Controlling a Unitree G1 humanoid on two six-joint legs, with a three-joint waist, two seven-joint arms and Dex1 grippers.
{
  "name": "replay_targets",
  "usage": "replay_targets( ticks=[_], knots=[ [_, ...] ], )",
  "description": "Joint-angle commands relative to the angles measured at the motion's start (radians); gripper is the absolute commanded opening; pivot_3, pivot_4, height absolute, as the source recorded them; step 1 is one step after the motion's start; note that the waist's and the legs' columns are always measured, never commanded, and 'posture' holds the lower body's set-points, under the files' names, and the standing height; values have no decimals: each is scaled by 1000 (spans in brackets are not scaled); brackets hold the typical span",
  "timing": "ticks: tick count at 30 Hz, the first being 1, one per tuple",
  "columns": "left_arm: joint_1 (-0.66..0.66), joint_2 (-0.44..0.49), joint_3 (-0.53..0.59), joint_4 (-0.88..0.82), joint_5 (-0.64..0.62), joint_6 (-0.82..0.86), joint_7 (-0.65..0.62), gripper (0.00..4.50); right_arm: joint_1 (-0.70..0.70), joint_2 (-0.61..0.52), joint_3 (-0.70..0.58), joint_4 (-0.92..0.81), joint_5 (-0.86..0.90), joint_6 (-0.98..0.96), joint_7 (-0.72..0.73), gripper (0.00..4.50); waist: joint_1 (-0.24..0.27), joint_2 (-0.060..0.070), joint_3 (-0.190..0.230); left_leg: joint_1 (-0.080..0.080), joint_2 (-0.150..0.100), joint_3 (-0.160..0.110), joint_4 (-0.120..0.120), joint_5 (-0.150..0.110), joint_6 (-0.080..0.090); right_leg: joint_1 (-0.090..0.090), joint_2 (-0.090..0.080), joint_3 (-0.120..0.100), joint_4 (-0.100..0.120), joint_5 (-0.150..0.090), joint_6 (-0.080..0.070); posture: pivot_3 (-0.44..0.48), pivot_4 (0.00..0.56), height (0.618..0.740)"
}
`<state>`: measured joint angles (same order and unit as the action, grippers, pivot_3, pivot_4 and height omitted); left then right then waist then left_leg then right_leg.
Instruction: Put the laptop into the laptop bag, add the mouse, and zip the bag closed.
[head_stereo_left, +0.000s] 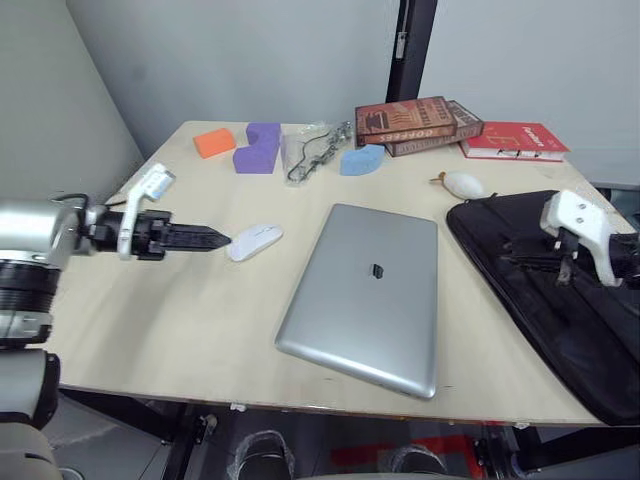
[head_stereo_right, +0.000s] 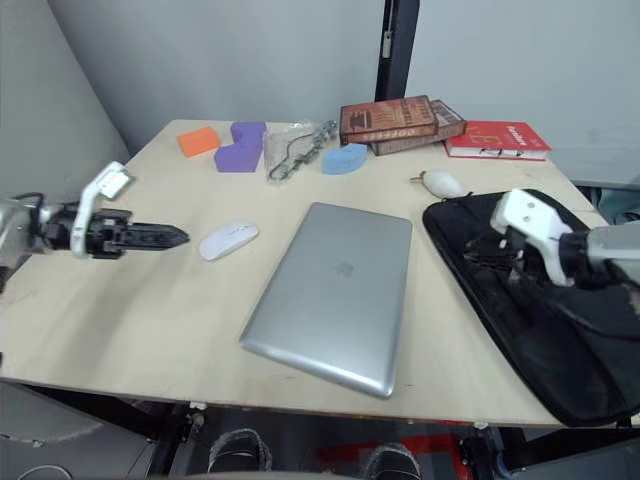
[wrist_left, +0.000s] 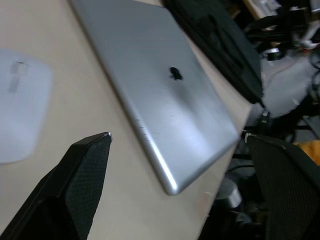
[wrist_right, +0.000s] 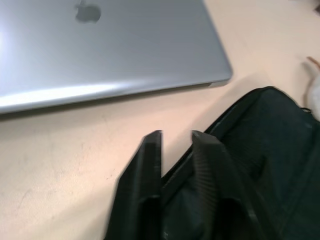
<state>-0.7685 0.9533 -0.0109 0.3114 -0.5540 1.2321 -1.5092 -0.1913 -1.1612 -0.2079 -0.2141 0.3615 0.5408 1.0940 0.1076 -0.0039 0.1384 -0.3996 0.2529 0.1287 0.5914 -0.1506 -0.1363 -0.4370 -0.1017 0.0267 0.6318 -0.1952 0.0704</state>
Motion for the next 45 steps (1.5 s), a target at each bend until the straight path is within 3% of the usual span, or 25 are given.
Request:
replay_targets(
  ticks=[1, 11, 24, 29, 36, 45],
  knots=[
    [-12, -29, -36, -4, -13, 25, 39, 4500, -34, 20, 34, -45, -25, 0, -40, 24, -2, 0, 0, 0, 0, 0, 0, 0, 0, 0, 0, 0, 0, 0, 0, 0, 150, 734],
    [-81, -201, -139, 163, 45, 10, 178, 4500, -8, 106, 172, -71, -122, 16, -138, 24, 0, 0, 0, 0, -1, -1, 0, 1, 1, 1, 0, 0, -1, 0, 0, 0, 150, 734],
    [-189, -421, -150, 502, 160, -150, 256, 4500, -90, 278, 324, 118, -242, -65, -195, 24, -1, 0, 0, 0, -4, -2, 1, 1, 2, 4, -3, 0, -1, 0, 0, 0, 150, 734],
    [-197, -468, -173, 498, 158, -103, 213, 4500, -135, 344, 364, 184, -267, -103, -185, 24, -3, 0, -1, 0, -5, -2, 1, 1, 2, 5, -4, 0, -1, 1, -1, 0, 150, 734],
    [-148, -504, -163, 410, 125, -17, 216, 4500, -181, 458, 362, 145, -240, -76, -186, 24, -18, 0, -1, 0, -5, -2, 1, 1, 2, 5, -4, 0, -1, 1, -1, 0, 150, 734],
    [-93, -498, -74, 288, 61, 76, 259, 4500, -132, 434, 352, 156, -272, -96, -172, 24, -15, 0, -1, 0, -5, -2, 0, 1, 1, 5, -3, 0, -2, 1, -1, 0, 150, 734]
  ],
)
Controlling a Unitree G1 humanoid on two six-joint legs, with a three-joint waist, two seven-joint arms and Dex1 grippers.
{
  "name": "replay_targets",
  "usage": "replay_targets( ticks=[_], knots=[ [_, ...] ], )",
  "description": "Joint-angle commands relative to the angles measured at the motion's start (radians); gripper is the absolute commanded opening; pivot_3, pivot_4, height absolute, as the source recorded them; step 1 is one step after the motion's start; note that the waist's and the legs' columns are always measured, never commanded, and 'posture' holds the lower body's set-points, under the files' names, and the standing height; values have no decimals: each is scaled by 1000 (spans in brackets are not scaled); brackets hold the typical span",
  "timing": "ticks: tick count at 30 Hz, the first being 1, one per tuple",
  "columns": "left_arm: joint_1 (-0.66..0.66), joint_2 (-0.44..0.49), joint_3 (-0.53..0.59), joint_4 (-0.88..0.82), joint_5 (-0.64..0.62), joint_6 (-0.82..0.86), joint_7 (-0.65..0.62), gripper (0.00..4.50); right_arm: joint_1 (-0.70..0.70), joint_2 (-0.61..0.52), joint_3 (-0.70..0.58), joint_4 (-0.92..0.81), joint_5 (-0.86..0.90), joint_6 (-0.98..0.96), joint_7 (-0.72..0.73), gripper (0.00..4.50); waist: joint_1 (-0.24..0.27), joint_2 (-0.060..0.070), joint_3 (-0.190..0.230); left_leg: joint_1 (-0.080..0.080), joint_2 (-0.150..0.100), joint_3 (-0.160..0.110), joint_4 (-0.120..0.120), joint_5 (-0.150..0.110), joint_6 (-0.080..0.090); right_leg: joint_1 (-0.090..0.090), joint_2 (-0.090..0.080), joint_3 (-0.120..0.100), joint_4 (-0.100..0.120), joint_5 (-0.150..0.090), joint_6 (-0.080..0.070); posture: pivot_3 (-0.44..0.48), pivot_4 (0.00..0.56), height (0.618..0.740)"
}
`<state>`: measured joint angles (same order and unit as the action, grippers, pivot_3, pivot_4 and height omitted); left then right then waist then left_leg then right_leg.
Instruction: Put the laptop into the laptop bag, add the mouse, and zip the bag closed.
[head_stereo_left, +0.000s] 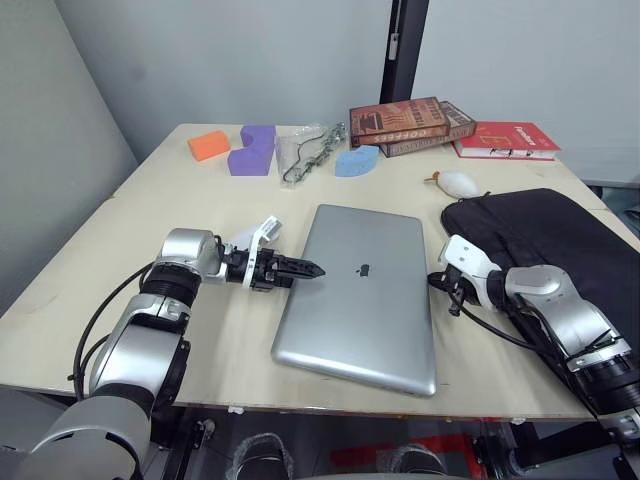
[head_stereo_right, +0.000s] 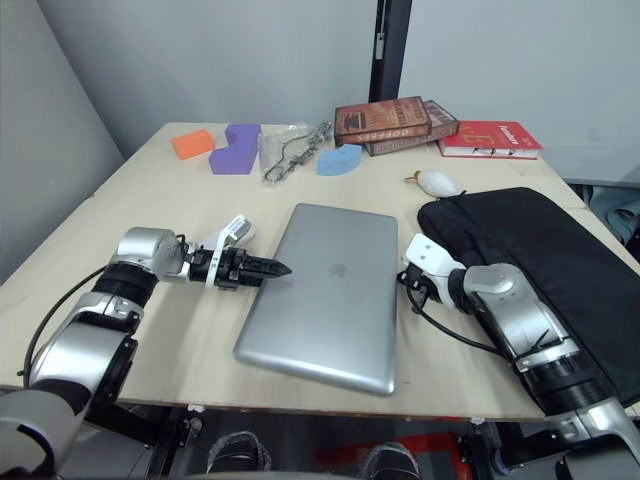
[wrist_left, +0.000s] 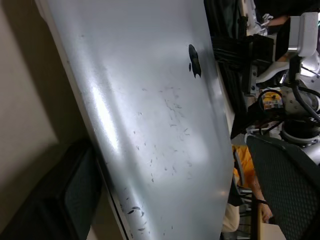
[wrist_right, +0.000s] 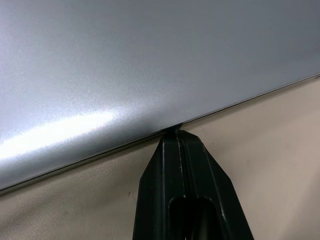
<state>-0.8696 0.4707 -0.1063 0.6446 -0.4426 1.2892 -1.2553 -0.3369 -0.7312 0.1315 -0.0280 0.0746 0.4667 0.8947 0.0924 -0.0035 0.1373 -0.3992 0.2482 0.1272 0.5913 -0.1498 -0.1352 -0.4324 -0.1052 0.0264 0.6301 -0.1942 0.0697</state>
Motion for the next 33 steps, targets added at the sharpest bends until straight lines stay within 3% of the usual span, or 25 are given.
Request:
replay_targets(
  ticks=[1, 17, 29, 33],
  knots=[
    [14, -16, 33, -53, -49, 4, 14, 4500, 15, 1, 10, -26, 13, -28, 28, 24, 0, 0, 0, 0, 0, 0, 0, 0, 0, 0, 0, 0, 0, 0, 0, 0, 150, 734],
    [109, -65, 118, -200, -137, 60, 152, 4500, 28, 19, -7, -22, 19, -31, 23, 24, 0, 0, 0, -1, 0, 0, -2, 0, 0, 0, 0, -1, -3, 0, 0, 0, 150, 734],
    [221, -136, 217, -332, -224, 114, 282, 521, 85, -5, -63, -56, 36, -29, 13, 0, 6, 0, 0, -1, 0, 0, -7, 0, 1, 0, 0, -2, -10, 0, 0, 0, 150, 734],
    [274, -183, 270, -402, -298, 177, 320, 358, 132, -21, -158, -100, 54, -29, -24, 0, 12, 0, 0, -2, -1, 0, -7, 0, 1, 0, -1, -2, -11, 0, 0, 0, 150, 734]
  ],
)
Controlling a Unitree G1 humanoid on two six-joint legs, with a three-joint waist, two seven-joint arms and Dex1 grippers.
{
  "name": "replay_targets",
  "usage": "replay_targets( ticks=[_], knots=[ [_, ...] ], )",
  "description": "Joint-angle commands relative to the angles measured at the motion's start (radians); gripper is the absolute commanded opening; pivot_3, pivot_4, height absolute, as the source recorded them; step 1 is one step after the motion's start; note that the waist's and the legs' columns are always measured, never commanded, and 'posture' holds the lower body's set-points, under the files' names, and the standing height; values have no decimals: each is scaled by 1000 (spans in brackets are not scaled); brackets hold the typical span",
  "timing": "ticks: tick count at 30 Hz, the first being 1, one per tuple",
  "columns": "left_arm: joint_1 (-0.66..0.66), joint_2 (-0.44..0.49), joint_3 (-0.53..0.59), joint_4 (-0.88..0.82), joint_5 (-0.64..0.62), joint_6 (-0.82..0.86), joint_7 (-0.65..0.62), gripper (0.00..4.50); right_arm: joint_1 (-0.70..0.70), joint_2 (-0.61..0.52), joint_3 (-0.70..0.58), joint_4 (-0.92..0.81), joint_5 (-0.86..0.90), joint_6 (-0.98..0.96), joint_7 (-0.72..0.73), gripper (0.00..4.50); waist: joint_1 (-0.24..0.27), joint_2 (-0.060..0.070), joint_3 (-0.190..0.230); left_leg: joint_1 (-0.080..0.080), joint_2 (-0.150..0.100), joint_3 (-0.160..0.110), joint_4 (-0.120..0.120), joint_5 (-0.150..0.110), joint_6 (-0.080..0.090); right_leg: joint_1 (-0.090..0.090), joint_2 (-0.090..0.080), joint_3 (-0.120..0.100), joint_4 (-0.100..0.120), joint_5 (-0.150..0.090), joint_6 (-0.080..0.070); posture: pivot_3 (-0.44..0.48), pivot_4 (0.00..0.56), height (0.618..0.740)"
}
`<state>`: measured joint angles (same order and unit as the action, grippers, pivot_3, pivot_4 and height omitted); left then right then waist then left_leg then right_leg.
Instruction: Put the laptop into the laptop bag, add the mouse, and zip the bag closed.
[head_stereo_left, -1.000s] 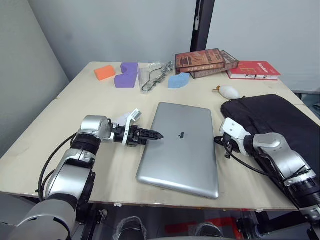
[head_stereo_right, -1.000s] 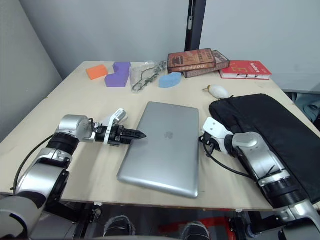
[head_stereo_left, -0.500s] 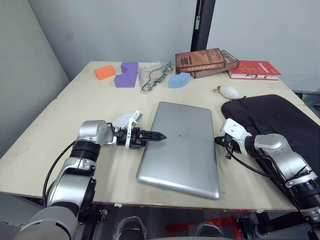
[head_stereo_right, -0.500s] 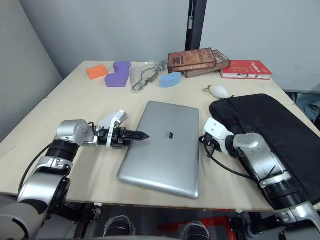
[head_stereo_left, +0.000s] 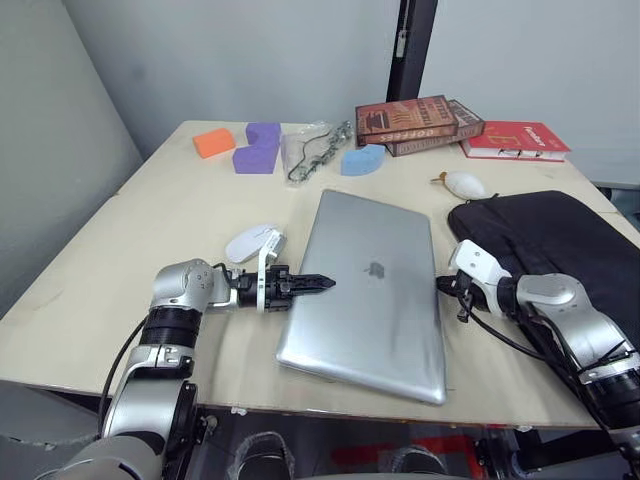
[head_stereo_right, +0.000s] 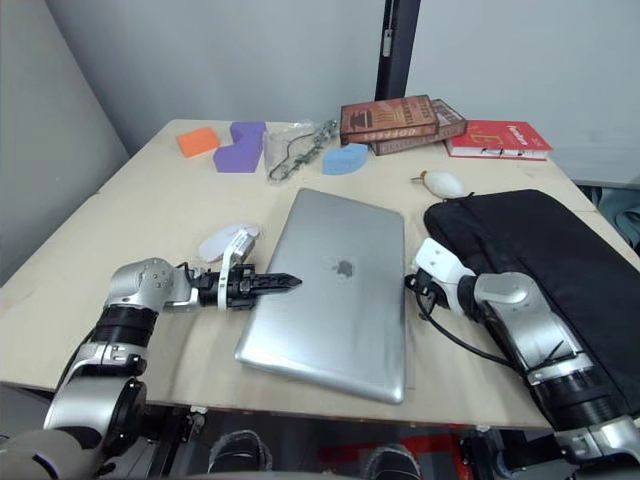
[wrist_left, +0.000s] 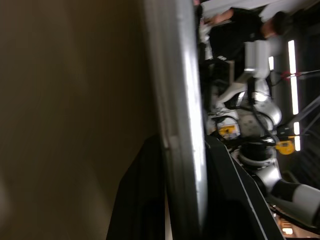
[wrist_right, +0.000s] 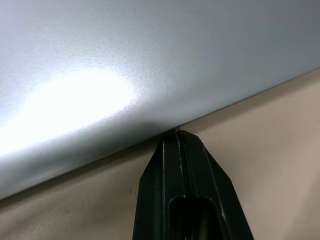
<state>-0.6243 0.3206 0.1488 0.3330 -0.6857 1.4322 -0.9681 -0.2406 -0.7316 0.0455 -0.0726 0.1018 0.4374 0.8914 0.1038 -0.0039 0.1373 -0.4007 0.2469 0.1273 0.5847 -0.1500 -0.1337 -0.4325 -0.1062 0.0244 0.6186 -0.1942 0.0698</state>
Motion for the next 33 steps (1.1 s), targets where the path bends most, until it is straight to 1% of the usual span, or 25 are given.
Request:
replay_targets(
  ticks=[1, 3, 5, 6, 12, 13, 14, 17, 19, 20, 23, 25, 28, 31, 33],
  knots=[
    [44, -44, 23, -108, -73, 51, 40, 355, 50, -26, -99, -69, 33, 0, -31, 0, 1, 0, 0, 0, 0, 0, 0, 0, 0, 0, 0, 0, 0, 0, 0, 0, 150, 734],
    [64, -65, 42, -130, -103, 84, 56, 331, 71, -28, -149, -94, 46, 4, -55, 0, 1, 0, 0, -1, 0, 0, -2, 0, 0, -1, 0, 0, -2, 0, 0, 0, 150, 734],
    [81, -96, 58, -132, -127, 113, 75, 331, 90, -29, -243, -117, 76, 10, -91, 0, 1, 1, 1, -3, 0, 0, -2, 4, 6, -2, 0, 0, -3, 0, 0, 0, 150, 734],
    [87, -109, 64, -133, -132, 120, 85, 331, 98, -30, -273, -123, 85, 9, -103, 0, 0, 1, 1, -3, 0, 0, -3, 4, 6, -2, 0, 0, -3, 0, 0, 0, 150, 734],
    [102, -195, 92, -105, -121, 73, 145, 331, 150, -70, -383, -121, 85, 7, -145, 0, 3, 2, 0, 0, -1, 1, -4, 4, 7, 0, -1, 0, -5, 0, 0, 0, 150, 734],
    [105, -208, 97, -107, -123, 69, 152, 330, 158, -74, -392, -120, 74, 5, -161, 524, 3, 3, 0, 0, -2, 2, -4, 3, 7, 0, -1, 1, -5, 0, 0, 0, 150, 734],
    [111, -216, 92, -114, -120, 59, 158, 330, 170, -79, -393, -125, 74, 8, -160, 782, 3, 4, -1, 0, -2, 2, -3, 3, 7, 0, -2, 1, -5, 0, 1, 0, 150, 734],
    [130, -231, 82, -133, -116, 39, 171, 330, 193, -79, -395, -139, 88, 22, -162, 1804, 3, 4, -1, 0, -4, 2, -3, 2, 8, 1, -4, 2, -5, 1, 1, 0, 150, 734],
    [143, -259, 104, -139, -129, 44, 189, 330, 216, -65, -391, -152, 96, 32, -172, 2421, 3, 4, -1, 0, -5, 3, -2, 2, 9, 1, -5, 2, -5, 1, 2, 0, 150, 734],
    [152, -269, 108, -141, -126, 37, 200, 330, 225, -62, -389, -156, 92, 32, -180, 2837, 3, 5, -1, 0, -6, 3, -2, 2, 9, 1, -6, 2, -5, 1, 2, 0, 150, 734],
    [174, -293, 112, -142, -119, 16, 226, 330, 257, -72, -358, -159, 78, 58, -185, 3853, 5, 6, -2, -1, -8, 3, -3, 2, 10, 1, -8, 2, -7, 1, 2, 0, 150, 734],
    [183, -297, 111, -153, -128, 18, 238, 330, 281, -94, -323, -145, 29, 30, -193, 3853, 5, 7, -3, 0, -9, 3, -3, 1, 10, 2, -10, 2, -7, 1, 2, 0, 150, 734],
    [185, -296, 117, -165, -143, 23, 251, 330, 288, -97, -311, -137, 17, 21, -196, 3853, 0, 7, -3, 0, -14, 3, -3, 0, 11, 2, -14, 2, -7, 0, 4, 0, 150, 734],
    [185, -285, 119, -165, -152, 24, 255, 330, 280, -90, -318, -126, 31, 22, -190, 3019, -1, 7, -3, -2, -17, 4, -3, 0, 13, 2, -17, 3, -9, 0, 4, 0, 150, 734],
    [187, -279, 117, -166, -156, 25, 254, 330, 277, -83, -326, -122, 51, 30, -182, 2330, -1, 7, -3, -2, -18, 4, -3, 0, 15, 2, -17, 3, -9, 1, 4, 0, 150, 734]
  ],
)
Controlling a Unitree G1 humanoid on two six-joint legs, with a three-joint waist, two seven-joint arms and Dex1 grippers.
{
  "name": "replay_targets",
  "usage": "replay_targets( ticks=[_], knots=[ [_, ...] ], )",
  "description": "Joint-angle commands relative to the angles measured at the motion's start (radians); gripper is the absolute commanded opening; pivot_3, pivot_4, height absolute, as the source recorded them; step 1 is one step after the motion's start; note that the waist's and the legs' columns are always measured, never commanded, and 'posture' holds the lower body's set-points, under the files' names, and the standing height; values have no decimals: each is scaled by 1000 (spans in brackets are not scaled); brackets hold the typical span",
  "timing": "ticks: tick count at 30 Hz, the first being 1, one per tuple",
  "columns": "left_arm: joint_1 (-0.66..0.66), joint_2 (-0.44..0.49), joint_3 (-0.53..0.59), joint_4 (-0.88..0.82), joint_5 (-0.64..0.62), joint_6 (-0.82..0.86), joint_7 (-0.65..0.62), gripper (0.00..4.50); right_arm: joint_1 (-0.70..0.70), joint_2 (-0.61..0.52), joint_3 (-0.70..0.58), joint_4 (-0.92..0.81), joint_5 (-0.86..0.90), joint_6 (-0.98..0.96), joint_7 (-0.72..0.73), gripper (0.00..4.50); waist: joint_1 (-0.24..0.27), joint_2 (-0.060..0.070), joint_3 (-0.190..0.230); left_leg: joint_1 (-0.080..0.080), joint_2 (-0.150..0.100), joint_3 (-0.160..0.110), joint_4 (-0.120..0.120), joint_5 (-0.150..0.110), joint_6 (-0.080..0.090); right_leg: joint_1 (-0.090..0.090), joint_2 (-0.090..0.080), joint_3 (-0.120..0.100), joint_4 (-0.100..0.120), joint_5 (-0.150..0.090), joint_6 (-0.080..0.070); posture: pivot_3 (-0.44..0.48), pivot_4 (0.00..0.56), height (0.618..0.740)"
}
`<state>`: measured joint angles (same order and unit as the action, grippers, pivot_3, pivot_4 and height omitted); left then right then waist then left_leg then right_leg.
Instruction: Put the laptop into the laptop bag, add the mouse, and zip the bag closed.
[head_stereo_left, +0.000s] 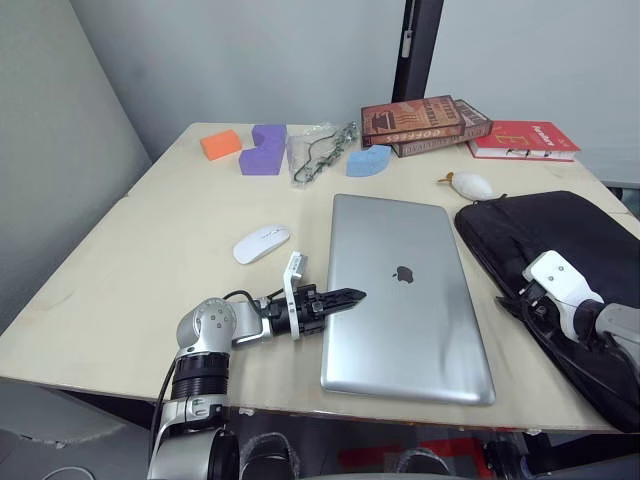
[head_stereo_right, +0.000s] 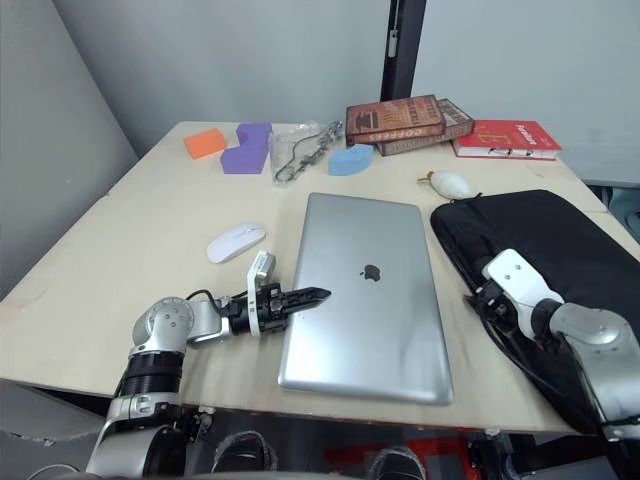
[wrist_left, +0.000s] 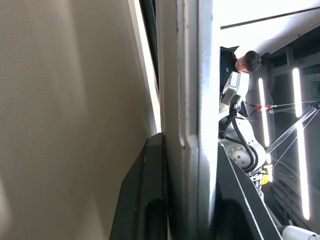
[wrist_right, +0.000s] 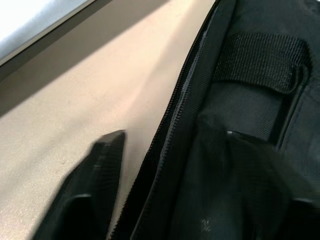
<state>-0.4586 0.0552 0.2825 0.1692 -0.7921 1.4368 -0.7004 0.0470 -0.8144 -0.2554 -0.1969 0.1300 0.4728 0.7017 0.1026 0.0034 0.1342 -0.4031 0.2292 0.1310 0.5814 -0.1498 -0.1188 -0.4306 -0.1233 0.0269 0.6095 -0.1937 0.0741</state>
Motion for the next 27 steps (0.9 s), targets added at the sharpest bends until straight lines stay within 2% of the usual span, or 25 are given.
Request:
replay_targets(
  ticks=[1, 7, 12, 18, 27],
  knots=[
    [23, -12, -19, -4, -50, 22, -14, 330, -11, -1, -27, 6, 27, -3, 10, 2004, 0, 0, 0, 0, 0, 0, 0, 1, 1, 0, 0, 0, 0, 0, 0, 0, 150, 734],
    [31, -8, -24, -13, -60, 27, -7, 330, -12, -10, -48, 16, 48, 20, 6, 25, -4, 0, 0, -1, 0, 0, 0, 2, 4, 0, 0, 0, 0, 0, 1, 0, 150, 734],
    [6, -11, -14, -7, -83, 48, 8, 330, -52, 11, -104, -30, 160, 152, 4, 25, -5, 0, 0, -1, 0, 0, 0, 2, 4, -1, 0, 0, 0, 0, 2, 0, 150, 734],
    [-58, -23, 20, 34, -100, 90, 32, 330, -169, 37, -163, -95, 304, 310, -34, 25, -3, 1, 0, -2, 0, 0, 0, 3, 6, -2, 0, 0, 1, 0, 2, 0, 150, 734],
    [-180, -90, 117, 169, -94, 85, 106, 330, -248, 64, -137, -145, 381, 412, -97, 25, 4, 0, 1, -3, 0, -1, 1, 3, 6, -3, 0, 0, 1, 0, 2, 0, 150, 734]
  ],
)
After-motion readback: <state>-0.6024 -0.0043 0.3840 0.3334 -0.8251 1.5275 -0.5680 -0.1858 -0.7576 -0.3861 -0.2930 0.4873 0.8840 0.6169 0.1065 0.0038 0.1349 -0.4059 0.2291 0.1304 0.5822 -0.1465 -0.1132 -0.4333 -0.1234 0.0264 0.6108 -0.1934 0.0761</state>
